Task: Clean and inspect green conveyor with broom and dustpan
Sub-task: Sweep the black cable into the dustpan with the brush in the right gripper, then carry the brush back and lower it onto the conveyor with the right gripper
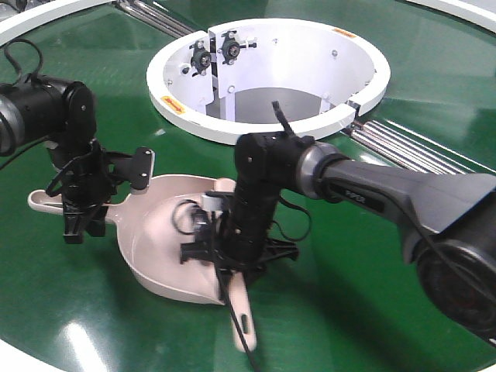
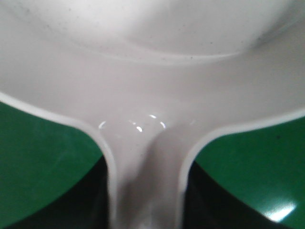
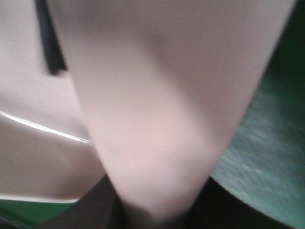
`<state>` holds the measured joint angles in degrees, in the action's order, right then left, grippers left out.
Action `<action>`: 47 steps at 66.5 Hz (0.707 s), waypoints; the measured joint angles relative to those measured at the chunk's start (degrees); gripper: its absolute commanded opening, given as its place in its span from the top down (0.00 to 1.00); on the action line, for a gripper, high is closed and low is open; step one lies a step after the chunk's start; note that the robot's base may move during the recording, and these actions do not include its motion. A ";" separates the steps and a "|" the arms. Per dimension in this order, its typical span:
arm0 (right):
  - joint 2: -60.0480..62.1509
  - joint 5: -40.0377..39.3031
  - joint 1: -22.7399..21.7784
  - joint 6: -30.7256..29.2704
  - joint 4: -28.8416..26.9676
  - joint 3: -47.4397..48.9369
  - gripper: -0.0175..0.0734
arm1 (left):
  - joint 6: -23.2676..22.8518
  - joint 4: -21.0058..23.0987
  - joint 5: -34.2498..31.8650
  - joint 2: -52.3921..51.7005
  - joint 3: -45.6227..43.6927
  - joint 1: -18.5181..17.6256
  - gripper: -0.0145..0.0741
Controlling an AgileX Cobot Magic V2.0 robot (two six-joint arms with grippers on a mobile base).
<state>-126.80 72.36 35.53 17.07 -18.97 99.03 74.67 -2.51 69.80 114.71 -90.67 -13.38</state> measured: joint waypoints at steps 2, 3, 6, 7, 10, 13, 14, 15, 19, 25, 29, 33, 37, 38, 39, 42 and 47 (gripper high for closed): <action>-0.56 -0.67 0.33 -0.16 -0.79 1.42 0.81 | 0.05 0.07 0.31 0.00 -0.02 0.15 0.83; -0.67 -0.81 0.54 -0.16 -1.06 2.12 0.81 | 0.05 0.07 0.40 0.00 -0.07 0.15 0.83; -1.19 -1.70 1.33 -0.44 -2.28 3.76 0.81 | 0.05 0.07 0.39 0.00 -0.06 0.15 0.83; -1.27 -1.88 1.57 -0.50 -2.65 4.66 0.81 | 0.05 0.13 0.39 0.00 -0.06 0.15 0.83; -1.43 -2.05 2.06 -0.67 -3.40 5.98 0.81 | 0.05 0.19 0.45 0.00 -0.17 0.15 0.83; -1.43 -1.98 2.56 -0.75 -4.13 7.16 0.81 | 0.05 0.23 0.45 0.00 -0.17 0.15 0.83; -1.43 -1.99 2.78 -0.80 -4.34 7.60 0.81 | 0.05 0.23 0.52 0.00 -0.17 0.15 0.83; -1.43 -1.99 2.83 -0.80 -4.48 8.05 0.81 | 0.05 0.23 0.52 0.00 -0.17 0.15 0.83; -1.35 -1.99 2.88 -0.80 -4.83 9.61 0.81 | 0.05 0.30 0.56 0.00 -0.17 0.15 0.83; -0.68 -2.04 2.82 -0.80 -4.30 10.77 0.81 | 0.05 0.30 0.58 0.00 -0.17 0.15 0.83; 0.13 -1.98 2.61 -0.80 -3.59 10.97 0.81 | 0.00 0.36 0.62 0.00 -0.17 0.15 0.83; 1.37 -1.85 2.50 -0.80 -2.46 10.97 0.81 | -0.06 0.36 0.62 0.00 -0.17 0.15 0.83; 2.84 -1.73 2.22 -0.75 -0.89 10.97 0.81 | -0.11 0.41 0.62 0.00 -0.17 0.15 0.83; 3.04 -1.73 2.14 -0.75 -0.67 10.97 0.81 | -0.11 0.40 0.65 0.00 -0.17 0.15 0.83; 3.43 -1.66 2.07 -0.69 -0.25 10.97 0.81 | -0.11 0.40 0.65 0.00 -0.17 0.15 0.83; 4.69 -1.50 1.67 -0.69 1.15 10.97 0.81 | -0.11 0.40 0.69 0.00 -0.17 0.15 0.83; 6.71 -1.36 1.06 -0.59 3.35 10.97 0.81 | -0.11 0.40 0.69 0.00 -0.17 0.15 0.83</action>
<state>-120.10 71.00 36.60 16.49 -15.62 110.00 74.56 -2.11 70.50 114.71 -90.84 -13.23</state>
